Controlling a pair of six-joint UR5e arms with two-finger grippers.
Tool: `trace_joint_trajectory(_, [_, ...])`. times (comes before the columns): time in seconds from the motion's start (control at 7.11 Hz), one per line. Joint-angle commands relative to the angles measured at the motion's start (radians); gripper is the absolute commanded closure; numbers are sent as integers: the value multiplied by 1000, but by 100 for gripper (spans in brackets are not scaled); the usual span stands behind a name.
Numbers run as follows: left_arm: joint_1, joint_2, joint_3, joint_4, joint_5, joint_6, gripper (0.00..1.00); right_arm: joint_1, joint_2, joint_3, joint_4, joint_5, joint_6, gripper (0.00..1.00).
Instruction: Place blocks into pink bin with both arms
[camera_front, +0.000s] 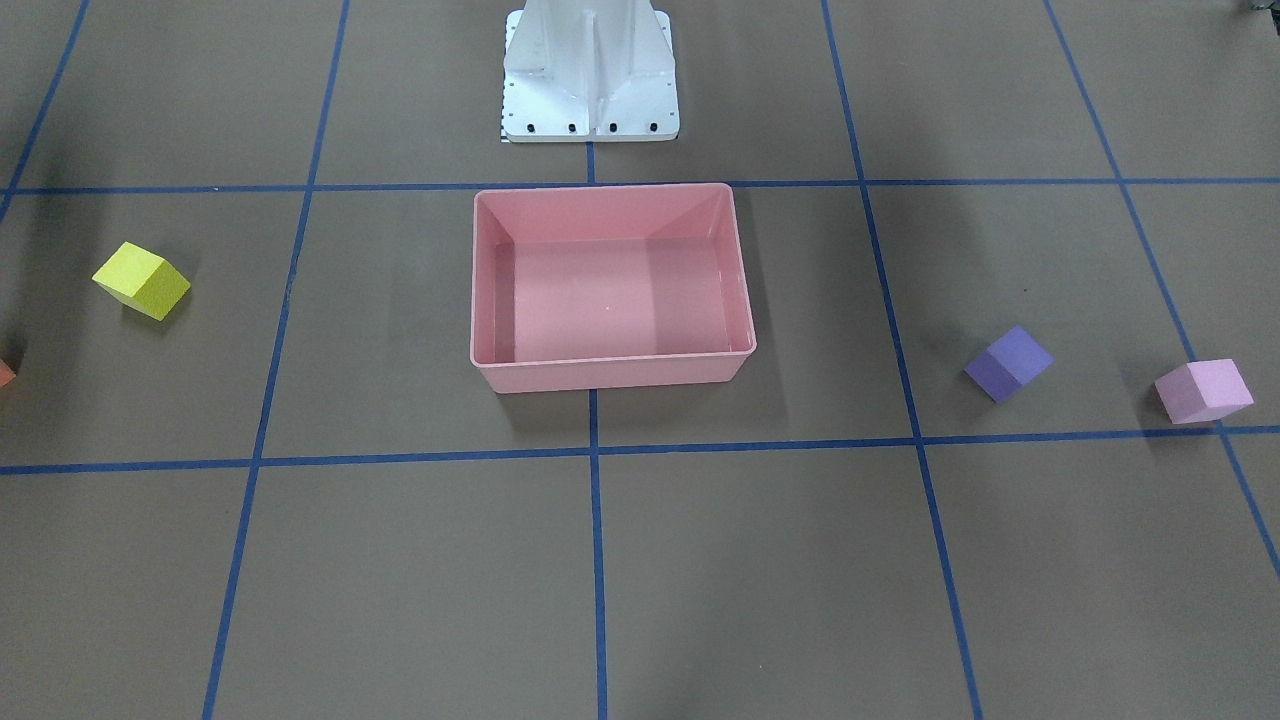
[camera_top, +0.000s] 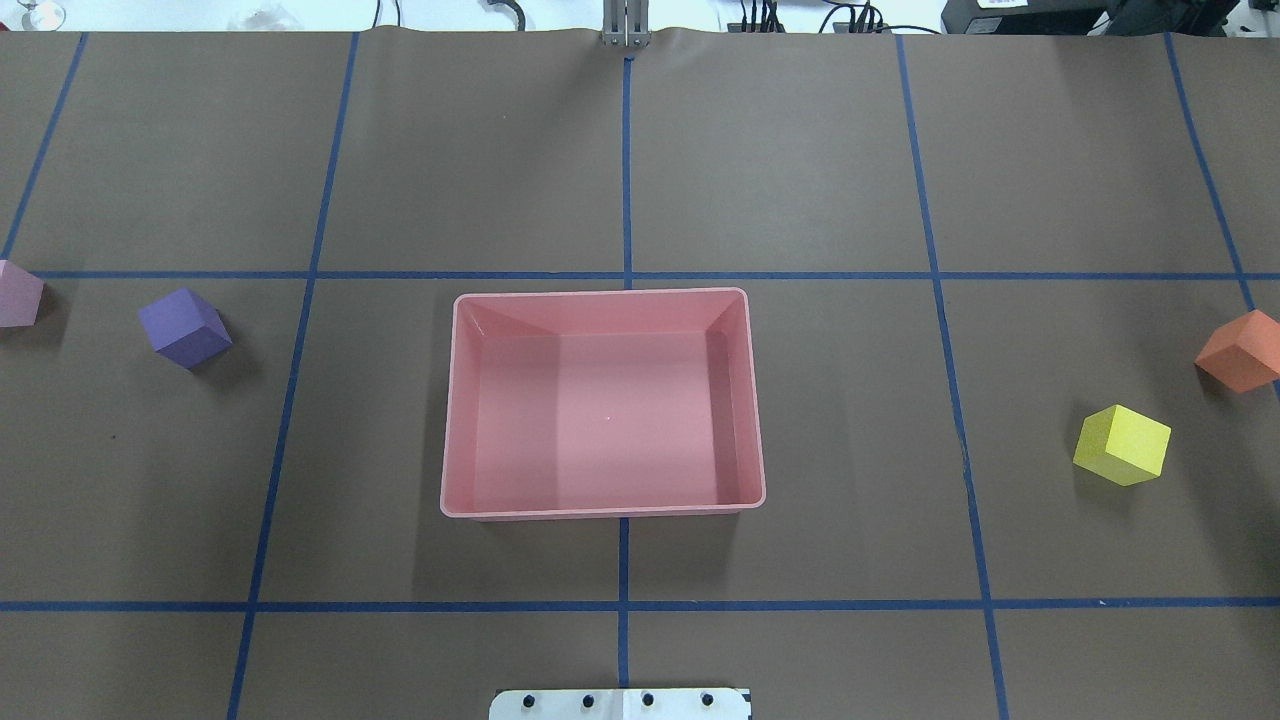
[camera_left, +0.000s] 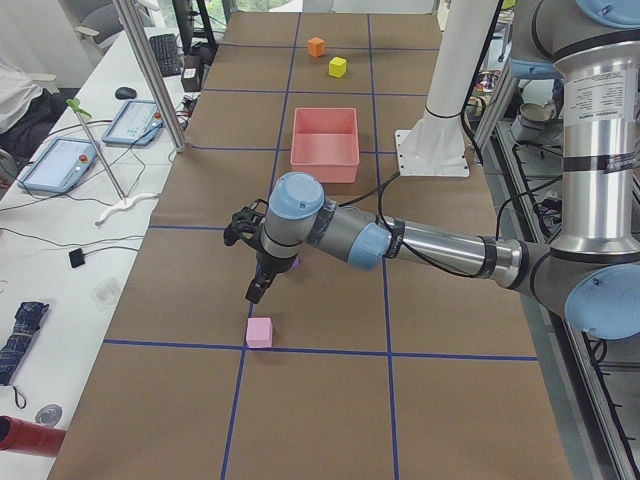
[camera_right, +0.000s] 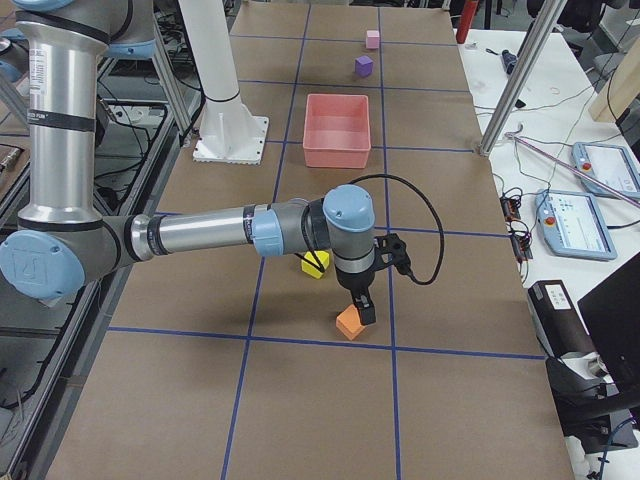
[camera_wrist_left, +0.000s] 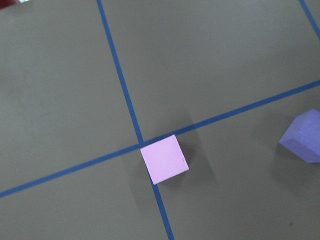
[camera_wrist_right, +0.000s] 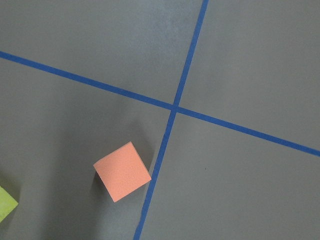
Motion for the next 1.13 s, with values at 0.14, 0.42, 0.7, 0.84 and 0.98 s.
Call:
trace_joint_trajectory(0.14, [95, -82, 48, -48, -2, 1, 0, 0, -4, -5, 66, 41, -3, 0])
trace_joint_trajectory(0.42, [297, -132, 76, -85, 9, 2, 0, 0, -4, -5, 68, 42, 1, 0])
trace_joint_trajectory(0.7, [426, -148, 108, -125, 62, 2, 0, -2, -4, -5, 67, 42, 1, 0])
trace_joint_trajectory(0.84, [474, -151, 146, -174, 102, 1, 0, -2, -4, -5, 67, 43, 1, 0])
trace_joint_trajectory(0.98, [503, -154, 180, -212, 104, 1, 0, -2, -4, -5, 67, 43, 1, 0])
